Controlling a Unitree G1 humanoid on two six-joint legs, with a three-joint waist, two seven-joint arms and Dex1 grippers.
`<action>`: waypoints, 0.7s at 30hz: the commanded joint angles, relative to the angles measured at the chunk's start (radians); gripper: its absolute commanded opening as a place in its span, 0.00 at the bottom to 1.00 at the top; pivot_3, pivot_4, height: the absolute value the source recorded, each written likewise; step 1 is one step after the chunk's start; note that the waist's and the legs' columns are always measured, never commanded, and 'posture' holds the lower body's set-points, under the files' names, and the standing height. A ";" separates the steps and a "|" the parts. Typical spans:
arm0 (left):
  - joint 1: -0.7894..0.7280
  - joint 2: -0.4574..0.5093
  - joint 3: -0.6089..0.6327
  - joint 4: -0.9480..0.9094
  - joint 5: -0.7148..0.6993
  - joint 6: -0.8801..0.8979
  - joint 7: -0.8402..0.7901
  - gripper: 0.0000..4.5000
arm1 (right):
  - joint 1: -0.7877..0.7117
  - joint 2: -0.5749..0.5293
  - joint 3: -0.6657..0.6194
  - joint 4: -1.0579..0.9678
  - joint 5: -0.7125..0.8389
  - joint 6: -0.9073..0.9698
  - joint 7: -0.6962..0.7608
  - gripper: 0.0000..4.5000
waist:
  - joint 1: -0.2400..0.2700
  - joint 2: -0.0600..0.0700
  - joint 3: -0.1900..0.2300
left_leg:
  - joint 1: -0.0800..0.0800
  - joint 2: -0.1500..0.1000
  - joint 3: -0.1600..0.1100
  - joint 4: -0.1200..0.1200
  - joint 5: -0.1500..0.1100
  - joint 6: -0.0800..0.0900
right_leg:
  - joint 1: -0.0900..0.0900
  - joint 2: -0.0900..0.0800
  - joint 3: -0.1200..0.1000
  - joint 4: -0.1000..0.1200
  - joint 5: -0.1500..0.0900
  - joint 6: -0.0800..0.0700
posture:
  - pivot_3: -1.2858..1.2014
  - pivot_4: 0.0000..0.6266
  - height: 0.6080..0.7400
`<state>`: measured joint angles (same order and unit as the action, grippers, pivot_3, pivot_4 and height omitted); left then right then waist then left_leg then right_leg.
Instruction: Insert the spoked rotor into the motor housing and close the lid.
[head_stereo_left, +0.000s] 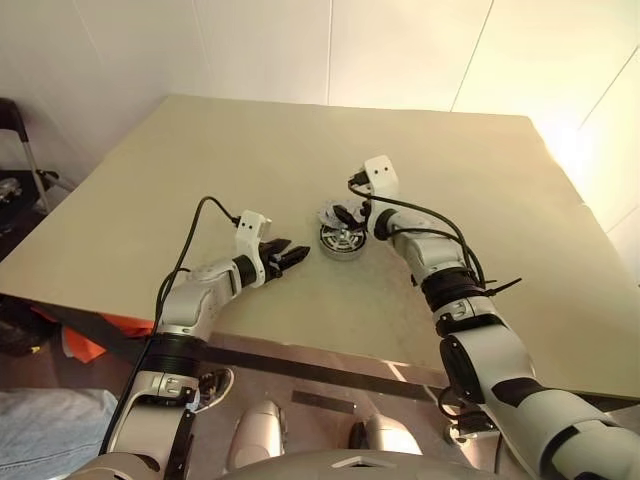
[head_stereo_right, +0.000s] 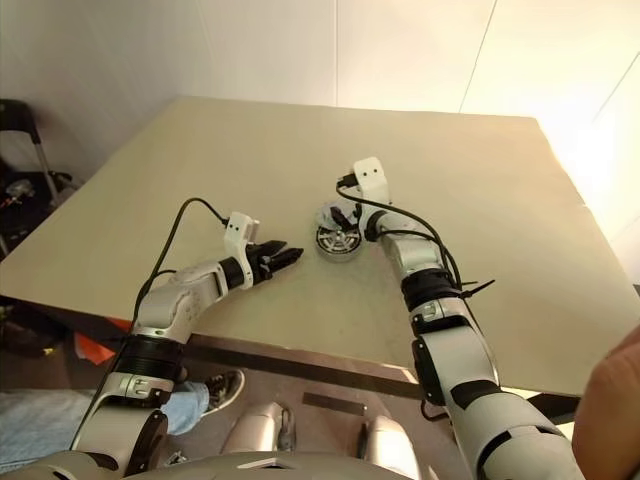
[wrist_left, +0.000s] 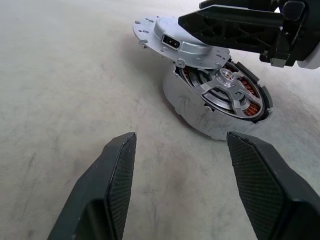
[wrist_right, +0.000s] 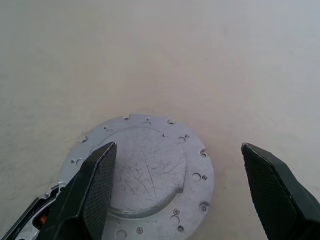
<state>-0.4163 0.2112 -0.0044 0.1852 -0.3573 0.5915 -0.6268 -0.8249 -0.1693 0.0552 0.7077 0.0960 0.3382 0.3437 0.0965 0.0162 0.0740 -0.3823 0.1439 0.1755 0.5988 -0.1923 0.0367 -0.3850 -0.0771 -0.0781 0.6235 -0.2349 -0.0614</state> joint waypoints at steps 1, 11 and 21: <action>-0.007 0.004 0.007 -0.035 -0.009 -0.006 0.003 0.67 | -0.025 0.009 -0.012 -0.035 -0.002 0.003 -0.001 1.00 | 0.000 0.000 0.000 | 0.000 0.000 0.000 0.000 0.000 0.000 | 0.000 0.000 0.000 0.000 0.000 0.000 | 0.52 0.00 1.00; -0.003 0.005 0.006 -0.033 -0.007 -0.008 0.006 0.67 | 0.008 0.046 0.007 -0.089 -0.013 0.048 0.010 1.00 | 0.000 0.000 0.000 | 0.000 0.000 0.000 0.000 0.000 0.000 | 0.000 0.000 0.000 0.000 0.000 0.000 | 0.52 0.00 1.00; -0.002 0.006 0.007 -0.034 -0.005 -0.009 0.008 0.67 | 0.011 0.043 -0.001 -0.050 -0.036 0.040 0.001 1.00 | -0.001 0.000 0.000 | 0.000 0.000 0.000 0.000 0.000 0.000 | 0.000 0.000 0.000 0.000 0.000 0.000 | 0.52 0.00 1.00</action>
<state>-0.4153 0.2118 -0.0052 0.1852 -0.3564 0.5917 -0.6225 -0.8039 -0.1237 0.0604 0.6689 0.0623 0.3884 0.3469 0.0959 0.0162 0.0740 -0.3823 0.1441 0.1756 0.5988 -0.1923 0.0367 -0.3850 -0.0771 -0.0780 0.6235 -0.2348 -0.0614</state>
